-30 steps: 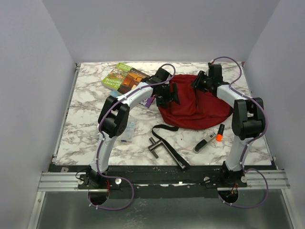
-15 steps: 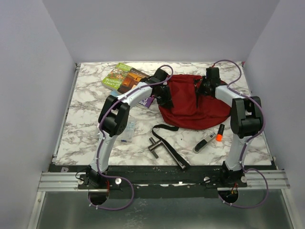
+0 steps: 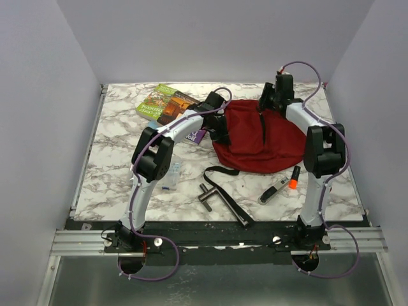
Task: Pack the student bag
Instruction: Unzip the student bag at the center of the board.
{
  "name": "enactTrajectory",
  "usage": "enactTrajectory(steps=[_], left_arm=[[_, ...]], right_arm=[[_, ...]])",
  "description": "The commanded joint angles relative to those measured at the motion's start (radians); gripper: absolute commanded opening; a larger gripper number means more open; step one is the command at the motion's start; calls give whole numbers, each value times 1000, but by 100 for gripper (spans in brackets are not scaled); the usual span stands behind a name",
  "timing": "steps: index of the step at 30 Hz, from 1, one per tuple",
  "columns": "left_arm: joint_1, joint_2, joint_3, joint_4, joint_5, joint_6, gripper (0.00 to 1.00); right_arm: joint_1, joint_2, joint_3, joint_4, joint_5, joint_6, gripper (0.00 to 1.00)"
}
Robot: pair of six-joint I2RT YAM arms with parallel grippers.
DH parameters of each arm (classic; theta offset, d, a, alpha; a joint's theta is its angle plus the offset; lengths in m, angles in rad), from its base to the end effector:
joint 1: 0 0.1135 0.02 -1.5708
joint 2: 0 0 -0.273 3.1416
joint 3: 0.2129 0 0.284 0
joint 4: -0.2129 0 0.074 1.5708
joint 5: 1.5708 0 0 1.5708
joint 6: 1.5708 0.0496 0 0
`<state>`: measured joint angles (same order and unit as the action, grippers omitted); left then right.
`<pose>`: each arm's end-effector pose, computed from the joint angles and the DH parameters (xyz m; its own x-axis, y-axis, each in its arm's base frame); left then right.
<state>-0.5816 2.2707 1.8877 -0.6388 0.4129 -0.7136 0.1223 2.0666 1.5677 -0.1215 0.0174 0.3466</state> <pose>0.4387 -0.3122 0.1724 -0.9828 -0.0714 -0.1705 0.0461 0.7984 -0.6004 0.5191 0.0629 0.2017 -0.5794 0.2710 -0.7687 0.0945 0.9591 0.2669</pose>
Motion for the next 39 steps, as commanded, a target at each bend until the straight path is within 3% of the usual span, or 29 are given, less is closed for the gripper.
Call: enactTrajectory(steps=[1, 13, 30, 36, 39], left_arm=[[10, 4, 17, -25, 38, 21, 0], [16, 7, 34, -24, 63, 23, 0], [17, 18, 57, -24, 82, 16, 0], [22, 21, 53, -24, 74, 0, 0], [25, 23, 53, -21, 68, -17, 0]], right_arm=[[-2, 101, 135, -17, -44, -103, 53], [-1, 226, 283, -75, -166, -202, 47], [16, 306, 326, -138, -125, -285, 46], [21, 296, 352, -172, -86, -271, 29], [26, 261, 342, -179, -85, -264, 13]])
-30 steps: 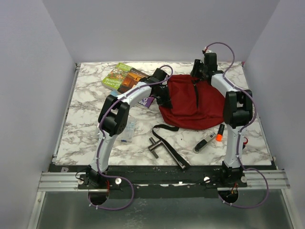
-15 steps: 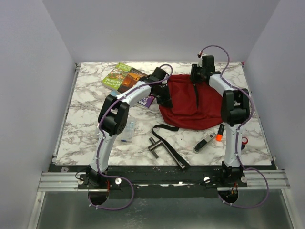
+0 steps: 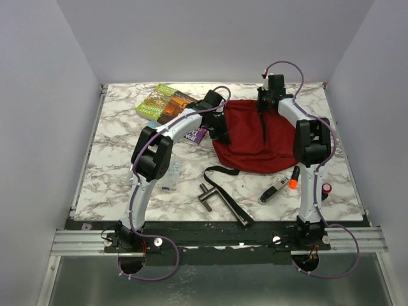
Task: Pack the student bag
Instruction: Unzip the student bag at the center of the board.
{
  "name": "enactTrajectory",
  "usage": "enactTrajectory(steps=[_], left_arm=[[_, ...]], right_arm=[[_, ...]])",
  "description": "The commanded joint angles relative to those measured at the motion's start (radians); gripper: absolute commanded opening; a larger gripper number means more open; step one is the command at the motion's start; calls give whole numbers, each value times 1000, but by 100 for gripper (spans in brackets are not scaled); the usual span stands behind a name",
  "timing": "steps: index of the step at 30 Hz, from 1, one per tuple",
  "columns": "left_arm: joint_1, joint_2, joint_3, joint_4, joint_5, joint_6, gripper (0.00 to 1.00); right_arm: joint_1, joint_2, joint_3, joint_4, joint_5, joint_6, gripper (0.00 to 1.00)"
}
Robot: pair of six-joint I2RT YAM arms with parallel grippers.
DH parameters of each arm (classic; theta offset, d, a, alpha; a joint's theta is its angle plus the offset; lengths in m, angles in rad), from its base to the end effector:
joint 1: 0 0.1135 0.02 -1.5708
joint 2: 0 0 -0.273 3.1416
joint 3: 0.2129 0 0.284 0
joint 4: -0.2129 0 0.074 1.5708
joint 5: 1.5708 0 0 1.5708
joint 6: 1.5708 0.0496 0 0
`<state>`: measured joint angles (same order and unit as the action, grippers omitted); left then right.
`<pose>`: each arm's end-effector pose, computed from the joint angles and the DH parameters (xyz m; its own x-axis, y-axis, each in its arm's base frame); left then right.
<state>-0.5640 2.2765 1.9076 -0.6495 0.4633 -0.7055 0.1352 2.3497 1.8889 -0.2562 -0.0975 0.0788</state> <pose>0.4443 -0.3073 0.1764 -0.9863 -0.0625 -0.1528 0.0485 0.7752 -0.6299 0.5741 0.0830 0.1570 -0.6654 -0.0114 -0.7464 -0.1549 0.9802 0.1231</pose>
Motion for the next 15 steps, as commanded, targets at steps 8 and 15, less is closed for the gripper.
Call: enactTrajectory(steps=[8, 15], left_arm=[[15, 4, 5, 25, 4, -84, 0], [19, -30, -59, 82, -5, -125, 0]], right_arm=[[14, -156, -67, -48, 40, 97, 1], [13, -290, -211, -39, 75, 253, 1]])
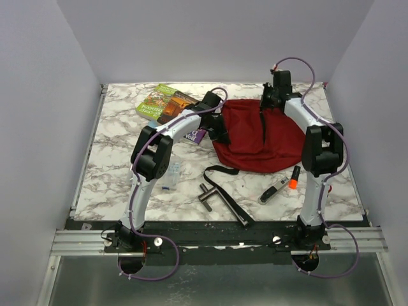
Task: Pack the student bag
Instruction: Unzip the student bag at the center of the board.
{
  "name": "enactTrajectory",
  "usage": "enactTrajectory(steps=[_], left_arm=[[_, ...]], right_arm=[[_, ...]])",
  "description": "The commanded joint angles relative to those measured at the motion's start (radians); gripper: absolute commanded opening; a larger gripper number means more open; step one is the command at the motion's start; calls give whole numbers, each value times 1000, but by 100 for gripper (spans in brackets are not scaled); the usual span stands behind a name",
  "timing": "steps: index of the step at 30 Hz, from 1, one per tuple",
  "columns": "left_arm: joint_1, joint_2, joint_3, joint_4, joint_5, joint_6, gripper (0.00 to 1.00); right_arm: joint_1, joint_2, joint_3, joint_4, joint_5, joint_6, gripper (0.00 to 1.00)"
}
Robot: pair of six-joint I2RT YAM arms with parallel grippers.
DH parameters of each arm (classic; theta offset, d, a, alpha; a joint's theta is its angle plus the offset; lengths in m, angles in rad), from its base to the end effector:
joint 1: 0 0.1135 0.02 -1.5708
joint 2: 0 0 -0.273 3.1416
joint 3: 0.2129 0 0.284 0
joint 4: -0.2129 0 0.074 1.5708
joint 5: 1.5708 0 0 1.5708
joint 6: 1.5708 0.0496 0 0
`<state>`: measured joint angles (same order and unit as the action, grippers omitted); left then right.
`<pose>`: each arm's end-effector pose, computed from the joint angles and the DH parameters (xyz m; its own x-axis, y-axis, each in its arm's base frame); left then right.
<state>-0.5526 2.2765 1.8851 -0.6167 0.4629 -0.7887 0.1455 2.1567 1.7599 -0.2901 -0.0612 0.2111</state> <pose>0.4477 -0.3021 0.1707 -0.9844 -0.1387 -0.1080 -0.0368 0.7636 -0.6447 0.5395 0.0821 0.2107 -0.6536 0.1156 -0.7479 -0.0558 0.9782 0.1999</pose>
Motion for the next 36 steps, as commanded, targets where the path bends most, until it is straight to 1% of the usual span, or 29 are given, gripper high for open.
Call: enactTrajectory(steps=[1, 4, 7, 13, 14, 15, 18, 20, 21, 22, 25, 27, 28, 29, 32, 33, 36], left_arm=[[8, -32, -43, 56, -2, -45, 0], [8, -35, -51, 65, 5, -46, 0], [8, -50, -65, 73, 8, -42, 0], [8, -97, -94, 86, -13, -4, 0], [7, -109, -103, 91, -21, 1, 5], [6, -129, -117, 97, -40, 5, 16], [-1, -214, -216, 189, -93, -13, 56], [-11, -265, -273, 270, -108, -38, 72], [-15, -279, -285, 304, -111, -47, 77], [-22, -285, -284, 322, -110, -56, 79], [-31, -249, -237, 412, -37, -96, 79], [-33, -170, -150, 425, 16, -157, 73], [-34, -128, -98, 429, 48, -183, 69], [-36, -82, -44, 431, 66, -223, 62], [-42, 17, 55, 433, 75, -346, 37], [-45, 41, 65, 432, 54, -390, 32], [-53, 84, 72, 426, -37, -492, 25]], right_arm=[[3, -117, -121, 15, 54, 139, 1], [2, -168, -221, 102, 91, 174, 1], [1, -198, -264, 130, 119, 210, 1], [-6, -255, -321, 172, 82, 287, 1], [-7, -264, -335, 180, 77, 299, 1], [-9, -271, -349, 188, 77, 309, 1], [-16, -283, -374, 209, 68, 339, 1], [-21, -282, -380, 215, 38, 356, 1], [-23, -280, -379, 214, 26, 365, 1], [-25, -276, -377, 209, 19, 370, 1], [-30, -274, -376, 190, 20, 395, 1], [-34, -276, -377, 178, 7, 420, 1], [-35, -275, -374, 166, -2, 433, 1], [-35, -270, -367, 150, -12, 448, 1], [-35, -266, -367, 123, -59, 479, 1], [-35, -270, -376, 122, -65, 483, 1], [-34, -288, -413, 136, -75, 488, 1]])
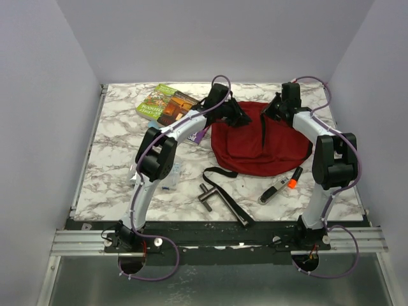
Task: Pack the student bag
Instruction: Unzip the student bag at the center of the board.
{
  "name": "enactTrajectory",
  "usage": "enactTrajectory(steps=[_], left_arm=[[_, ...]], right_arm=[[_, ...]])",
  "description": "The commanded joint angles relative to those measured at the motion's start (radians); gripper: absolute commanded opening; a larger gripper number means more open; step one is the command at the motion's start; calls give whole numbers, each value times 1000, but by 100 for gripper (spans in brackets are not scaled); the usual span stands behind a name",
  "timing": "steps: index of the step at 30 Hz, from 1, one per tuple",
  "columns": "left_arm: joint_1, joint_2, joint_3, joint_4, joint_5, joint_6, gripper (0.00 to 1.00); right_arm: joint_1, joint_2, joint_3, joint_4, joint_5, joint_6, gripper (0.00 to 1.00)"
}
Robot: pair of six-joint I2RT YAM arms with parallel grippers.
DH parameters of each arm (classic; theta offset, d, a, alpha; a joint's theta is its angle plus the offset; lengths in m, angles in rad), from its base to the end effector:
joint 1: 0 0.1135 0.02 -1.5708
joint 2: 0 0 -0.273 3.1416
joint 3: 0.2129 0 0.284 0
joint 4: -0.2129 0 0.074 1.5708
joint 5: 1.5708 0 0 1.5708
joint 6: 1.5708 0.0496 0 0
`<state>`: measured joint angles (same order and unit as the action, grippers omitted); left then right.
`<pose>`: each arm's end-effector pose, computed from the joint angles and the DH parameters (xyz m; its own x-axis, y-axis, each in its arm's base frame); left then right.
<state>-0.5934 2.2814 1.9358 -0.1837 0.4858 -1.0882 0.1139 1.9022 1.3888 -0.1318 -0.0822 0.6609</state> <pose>0.4690 -0.3443 0.2233 -0.9282 -0.3187 -0.1917 0.0137 0.4857 -0.8740 0.4752 0.0585 0.2134 -0.5812 0.5493 -0.6004 0.2259 0.8177 0.5294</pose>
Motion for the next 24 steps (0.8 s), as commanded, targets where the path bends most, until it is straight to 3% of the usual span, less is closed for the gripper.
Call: enactTrajectory(steps=[1, 3, 6, 15, 24], left_arm=[[-14, 91, 24, -28, -92, -225, 20], [-14, 125, 51, -84, -117, -307, 9], [-15, 174, 103, -100, -118, -370, 4], [-24, 214, 162, -102, -166, -503, 0], [-39, 219, 178, -88, -192, -452, 0]], right_arm=[[-4, -41, -54, -21, -56, 34, 1], [-3, -50, -66, -38, -50, 17, 1], [-3, -82, -114, -35, -49, 2, 1], [-2, -209, -305, -19, -74, 3, 1], [6, -366, -505, -17, -140, -13, 1]])
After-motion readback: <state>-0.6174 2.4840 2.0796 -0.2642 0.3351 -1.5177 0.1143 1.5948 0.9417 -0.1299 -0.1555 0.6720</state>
